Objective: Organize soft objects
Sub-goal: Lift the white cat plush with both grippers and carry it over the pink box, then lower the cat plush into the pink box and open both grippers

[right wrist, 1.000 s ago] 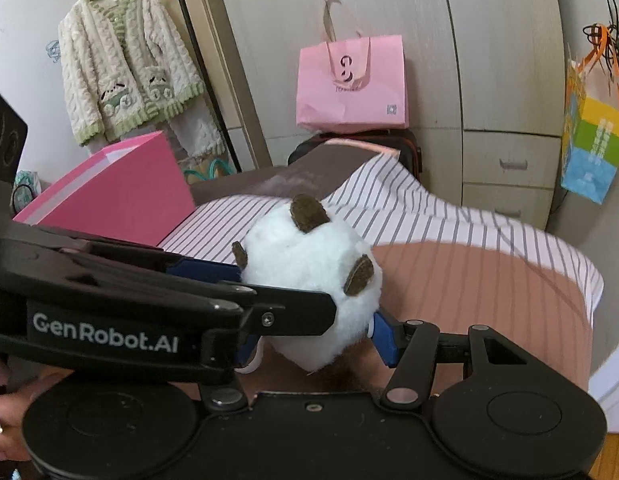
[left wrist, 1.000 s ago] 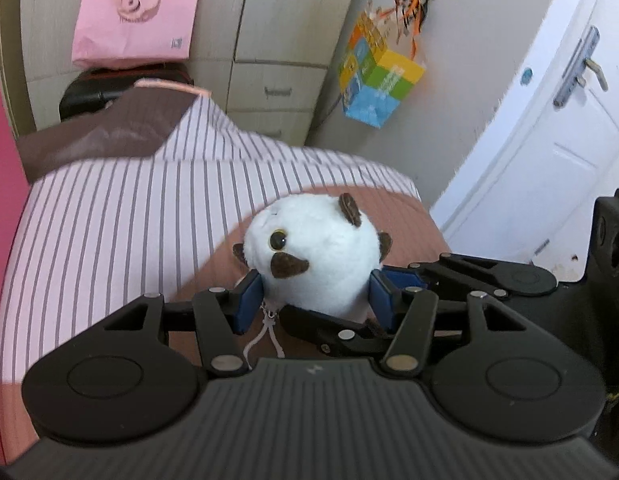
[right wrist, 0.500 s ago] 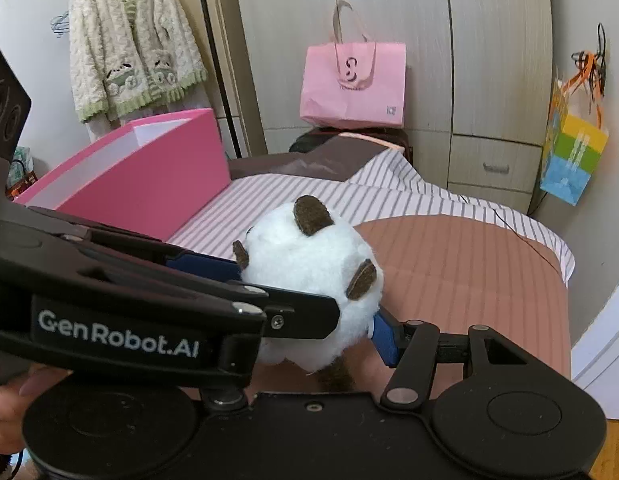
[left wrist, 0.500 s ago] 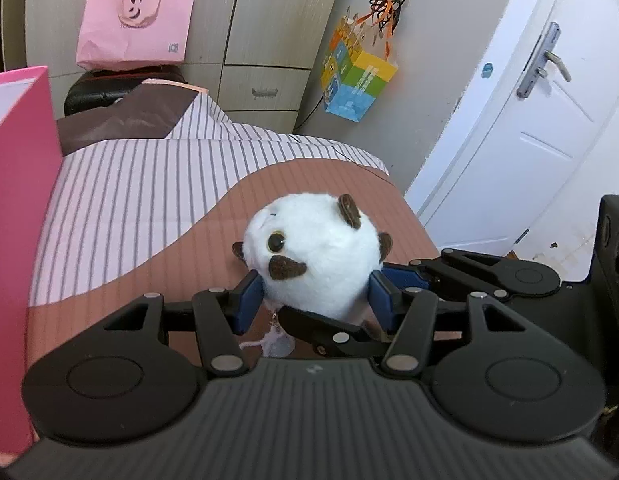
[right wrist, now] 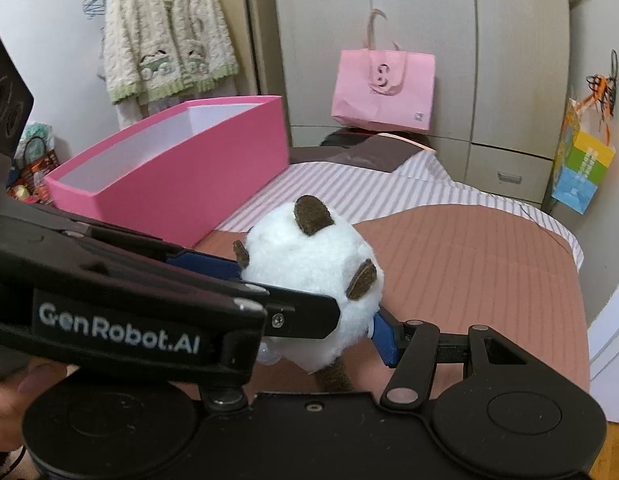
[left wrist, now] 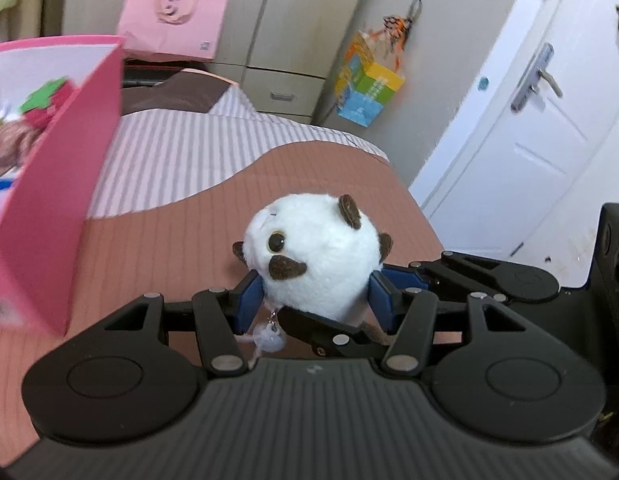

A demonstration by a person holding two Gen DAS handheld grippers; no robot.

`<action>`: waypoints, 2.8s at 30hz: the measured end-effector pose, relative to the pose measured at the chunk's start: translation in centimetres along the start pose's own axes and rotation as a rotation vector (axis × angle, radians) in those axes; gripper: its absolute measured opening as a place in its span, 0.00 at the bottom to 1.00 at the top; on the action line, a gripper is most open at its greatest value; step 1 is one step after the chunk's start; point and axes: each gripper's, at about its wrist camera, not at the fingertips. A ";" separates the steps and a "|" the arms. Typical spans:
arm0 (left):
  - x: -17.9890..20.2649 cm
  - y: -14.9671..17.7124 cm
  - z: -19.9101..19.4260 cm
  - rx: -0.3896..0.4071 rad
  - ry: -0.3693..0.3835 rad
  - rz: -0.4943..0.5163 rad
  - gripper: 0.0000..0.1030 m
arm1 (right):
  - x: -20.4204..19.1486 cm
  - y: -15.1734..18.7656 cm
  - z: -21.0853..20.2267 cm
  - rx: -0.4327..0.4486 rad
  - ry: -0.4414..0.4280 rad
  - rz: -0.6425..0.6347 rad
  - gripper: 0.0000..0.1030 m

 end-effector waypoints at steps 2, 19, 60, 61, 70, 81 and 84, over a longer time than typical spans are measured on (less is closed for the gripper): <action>-0.4 0.8 -1.3 0.007 -0.012 -0.011 0.54 | -1.1 0.2 -0.4 0.001 -0.020 -0.013 0.61; -5.2 4.2 -13.9 0.137 -0.114 -0.071 0.54 | -11.4 -1.3 -4.4 0.080 -0.200 -0.160 0.61; -22.3 -12.0 -7.3 0.214 -0.114 -0.227 0.57 | -11.1 -18.2 13.6 0.088 -0.318 -0.183 0.65; -22.5 -11.8 -7.2 0.208 -0.115 -0.233 0.57 | -11.1 -18.2 13.9 0.079 -0.318 -0.184 0.65; -22.4 -9.5 -9.6 0.229 -0.111 -0.167 0.59 | -10.4 -15.6 11.6 0.114 -0.266 -0.191 0.69; -18.7 -6.9 -12.9 0.290 -0.129 -0.111 0.59 | -9.5 -12.0 4.9 0.236 -0.194 -0.139 0.69; -16.9 -6.0 -14.0 0.299 -0.104 -0.079 0.59 | -8.8 -11.3 3.3 0.249 -0.196 -0.114 0.69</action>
Point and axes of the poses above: each gripper's, at about its wrist camera, not at the fingertips, and z roughly the way its jaws point, x to its right, y to its underside, and after that the axes turned 2 degrees about -z, right-handed
